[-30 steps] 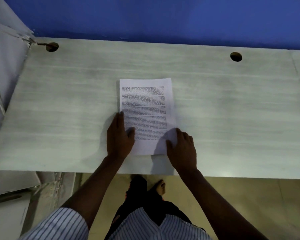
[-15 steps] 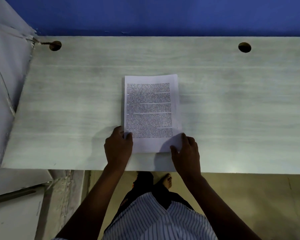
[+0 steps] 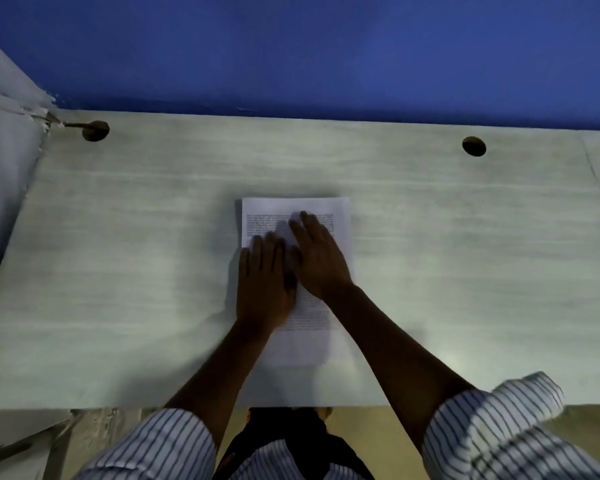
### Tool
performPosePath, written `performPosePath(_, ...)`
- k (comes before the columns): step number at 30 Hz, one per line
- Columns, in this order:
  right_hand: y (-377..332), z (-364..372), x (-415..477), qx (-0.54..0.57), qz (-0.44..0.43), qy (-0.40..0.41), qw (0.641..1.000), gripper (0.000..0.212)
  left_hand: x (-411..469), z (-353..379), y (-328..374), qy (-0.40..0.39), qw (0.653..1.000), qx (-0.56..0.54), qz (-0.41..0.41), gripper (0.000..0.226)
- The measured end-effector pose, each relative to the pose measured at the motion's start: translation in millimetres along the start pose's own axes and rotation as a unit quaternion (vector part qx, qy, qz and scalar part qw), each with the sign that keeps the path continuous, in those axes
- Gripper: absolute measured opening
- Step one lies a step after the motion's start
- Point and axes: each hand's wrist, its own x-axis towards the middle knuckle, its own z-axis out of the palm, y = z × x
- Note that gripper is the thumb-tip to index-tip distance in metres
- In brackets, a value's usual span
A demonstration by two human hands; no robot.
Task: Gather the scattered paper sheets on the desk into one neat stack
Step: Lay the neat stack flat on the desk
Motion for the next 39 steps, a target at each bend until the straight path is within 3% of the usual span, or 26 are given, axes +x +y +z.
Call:
performPosePath(4, 26, 11, 16, -0.139, -0.062, -0.019, 0.988, 0.057, -5, 6, -1, 0.05, 0.999, -0.011, 0.01, 0.058)
performPosePath(7, 55, -3, 28, -0.177, 0.003, 0.008, 0.984, 0.068, -3, 7, 1, 0.061, 0.998, -0.025, 0.01, 0.061)
performPosePath(11, 59, -10, 45, -0.177, 0.107, 0.006, 0.978, 0.072, 0, 8, -2, 0.035, 0.999, -0.023, -0.002, 0.063)
performPosePath(16, 45, 8, 12, -0.201, -0.044, 0.004, 0.979, 0.066, 0, 8, -1, 0.059, 0.998, -0.015, 0.009, 0.062)
performPosePath(20, 55, 0, 26, -0.179, 0.022, 0.019, 0.983, 0.068, 3, 9, 0, 0.046, 0.999, -0.004, 0.008, 0.063)
performPosePath(24, 56, -1, 26, -0.177, 0.014, 0.014, 0.984, 0.068, 42, 5, -15, 0.015, 0.999, 0.015, 0.047, 0.064)
performPosePath(30, 56, 1, 26, -0.17, 0.018, 0.011, 0.985, 0.069, 94, 2, -55, -0.033, 0.999, 0.012, -0.018, 0.071)
performPosePath(33, 55, 1, 27, -0.165, 0.015, 0.014, 0.986, 0.068, 74, 3, -36, -0.014, 0.998, 0.013, -0.058, 0.069)
performPosePath(39, 56, 0, 28, -0.157, 0.016, 0.004, 0.987, 0.068, -34, 10, 4, -0.005, 1.0, 0.007, -0.023, 0.064)
